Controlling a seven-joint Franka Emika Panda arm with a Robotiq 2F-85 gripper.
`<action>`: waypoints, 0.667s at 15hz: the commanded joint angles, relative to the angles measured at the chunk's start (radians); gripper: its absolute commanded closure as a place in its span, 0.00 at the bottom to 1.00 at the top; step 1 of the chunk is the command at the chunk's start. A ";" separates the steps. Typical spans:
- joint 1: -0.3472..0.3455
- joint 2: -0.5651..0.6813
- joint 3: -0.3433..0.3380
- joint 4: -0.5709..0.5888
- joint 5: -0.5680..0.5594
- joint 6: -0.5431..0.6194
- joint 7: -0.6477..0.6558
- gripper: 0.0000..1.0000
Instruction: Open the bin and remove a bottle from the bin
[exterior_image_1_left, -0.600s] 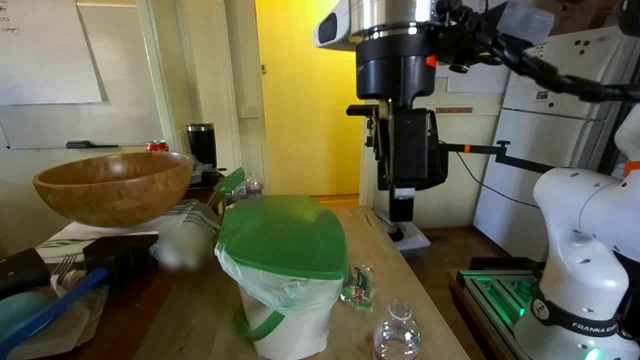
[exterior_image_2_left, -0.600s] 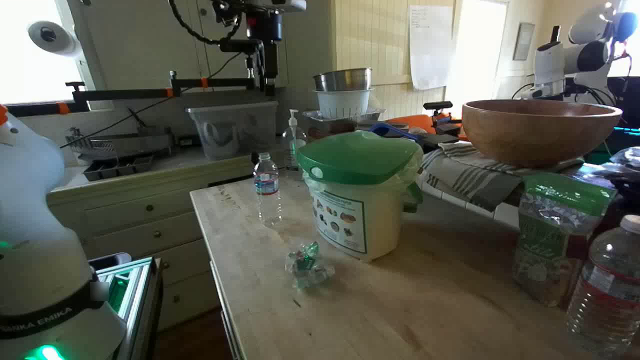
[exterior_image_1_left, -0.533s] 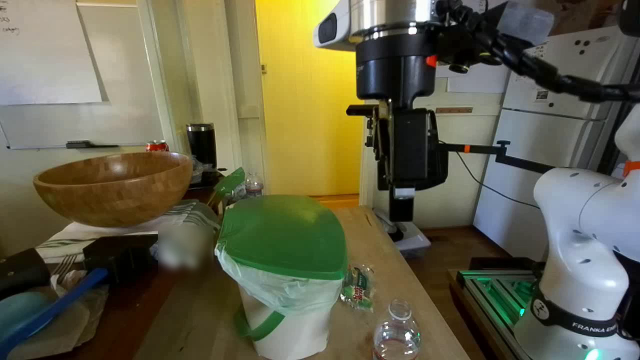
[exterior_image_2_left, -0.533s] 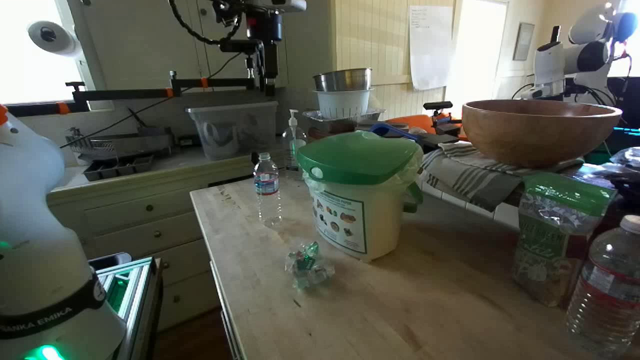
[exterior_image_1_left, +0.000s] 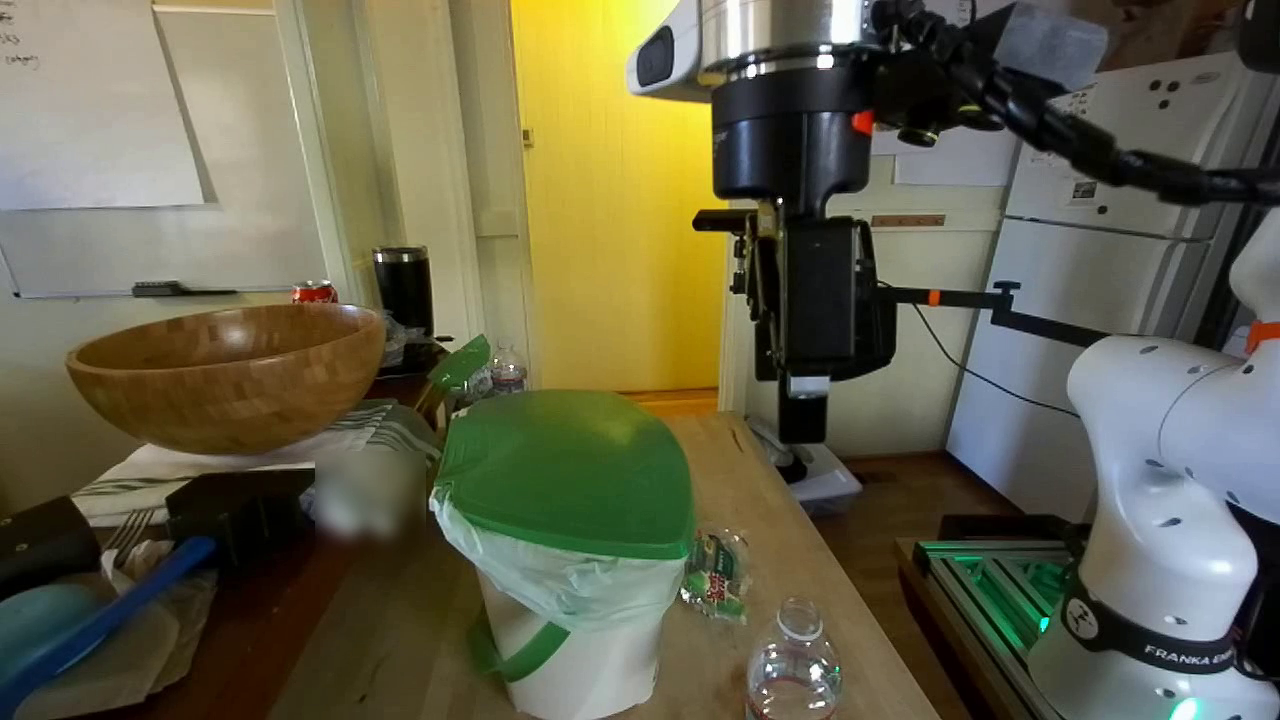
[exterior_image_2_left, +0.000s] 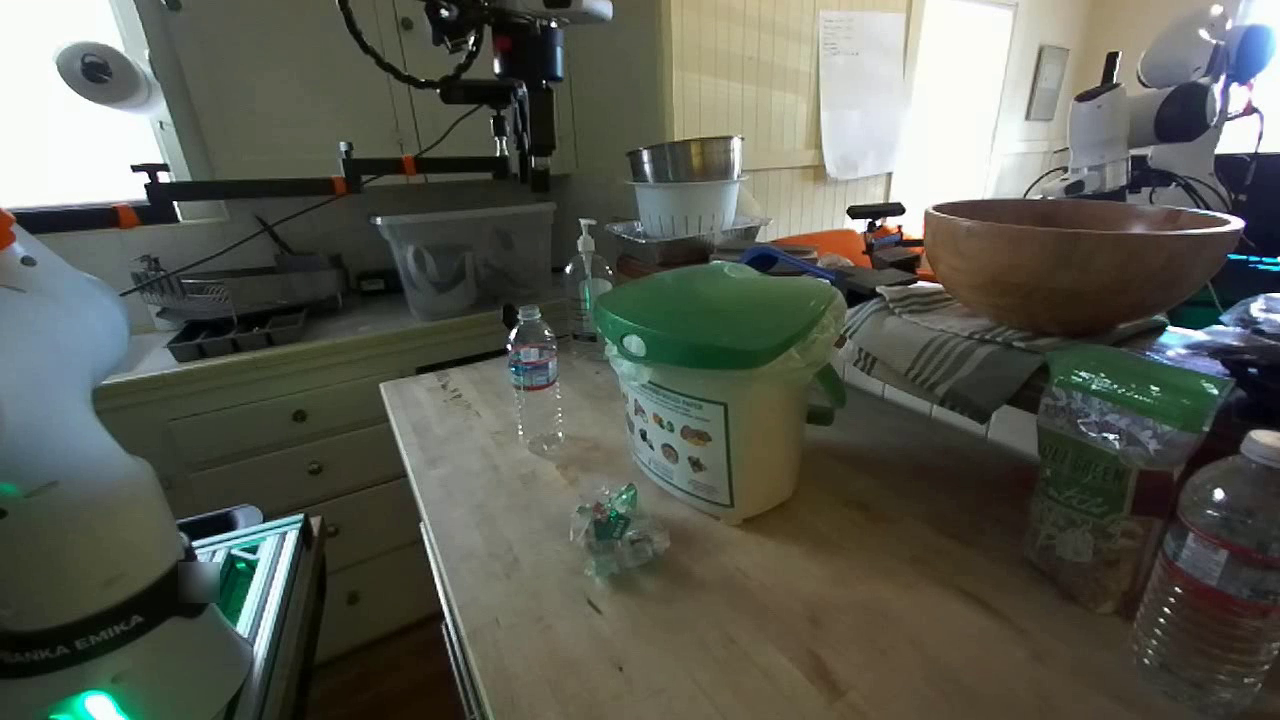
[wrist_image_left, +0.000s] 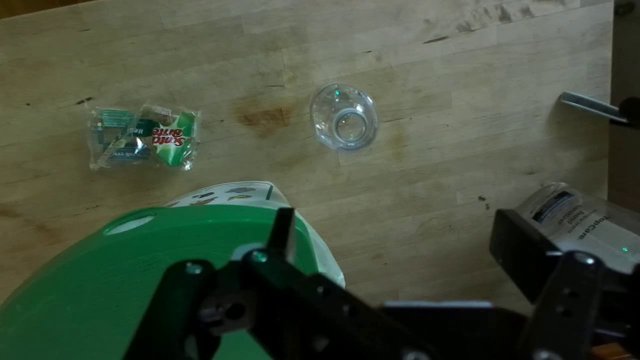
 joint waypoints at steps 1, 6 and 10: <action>-0.009 -0.026 -0.024 -0.029 0.008 0.007 0.004 0.00; -0.053 -0.112 -0.079 -0.129 0.013 0.072 0.027 0.00; -0.075 -0.185 -0.124 -0.239 0.029 0.227 -0.028 0.00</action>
